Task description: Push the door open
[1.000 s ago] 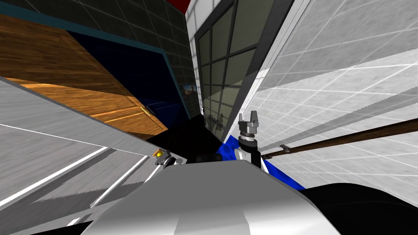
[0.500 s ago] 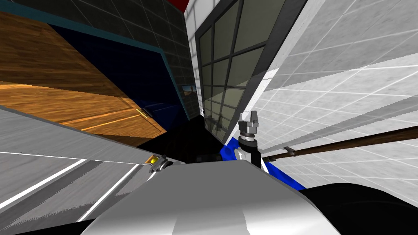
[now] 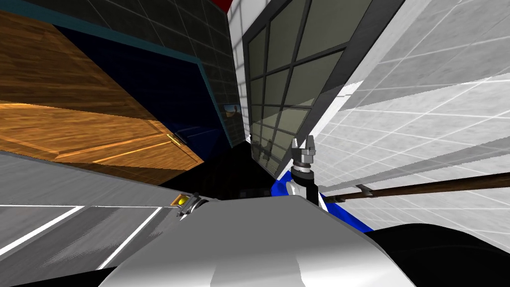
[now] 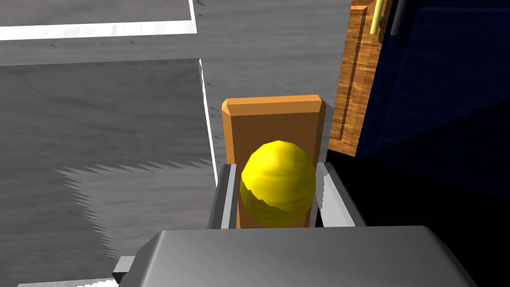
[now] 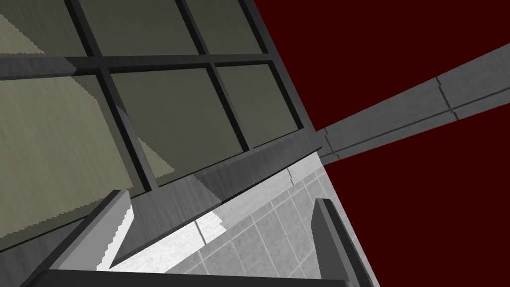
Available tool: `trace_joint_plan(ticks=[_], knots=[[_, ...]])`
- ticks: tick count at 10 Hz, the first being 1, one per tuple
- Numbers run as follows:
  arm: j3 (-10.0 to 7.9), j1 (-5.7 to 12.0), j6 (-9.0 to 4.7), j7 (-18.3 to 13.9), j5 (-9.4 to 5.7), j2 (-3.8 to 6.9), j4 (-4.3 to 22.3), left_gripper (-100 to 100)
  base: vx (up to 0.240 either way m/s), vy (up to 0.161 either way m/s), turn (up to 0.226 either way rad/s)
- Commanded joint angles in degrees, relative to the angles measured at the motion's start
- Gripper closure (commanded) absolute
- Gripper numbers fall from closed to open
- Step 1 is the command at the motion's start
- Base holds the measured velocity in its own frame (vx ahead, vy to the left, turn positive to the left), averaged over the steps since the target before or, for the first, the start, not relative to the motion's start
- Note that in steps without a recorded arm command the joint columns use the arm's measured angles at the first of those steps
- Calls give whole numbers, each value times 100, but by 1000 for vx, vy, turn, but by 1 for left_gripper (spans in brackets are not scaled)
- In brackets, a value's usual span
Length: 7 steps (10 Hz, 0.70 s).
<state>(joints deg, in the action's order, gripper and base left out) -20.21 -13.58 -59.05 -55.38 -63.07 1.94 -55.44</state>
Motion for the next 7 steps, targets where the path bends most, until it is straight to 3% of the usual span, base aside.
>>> trace_joint_plan(ticks=[1,4,7], knots=[[-98,-13,-84,-10,-60,87,15,100,147,152,37],[-270,-60,-142,22,-238,112,21,100,162,146,56],[-449,-110,-202,56,-421,68,28,100,140,155,50]])
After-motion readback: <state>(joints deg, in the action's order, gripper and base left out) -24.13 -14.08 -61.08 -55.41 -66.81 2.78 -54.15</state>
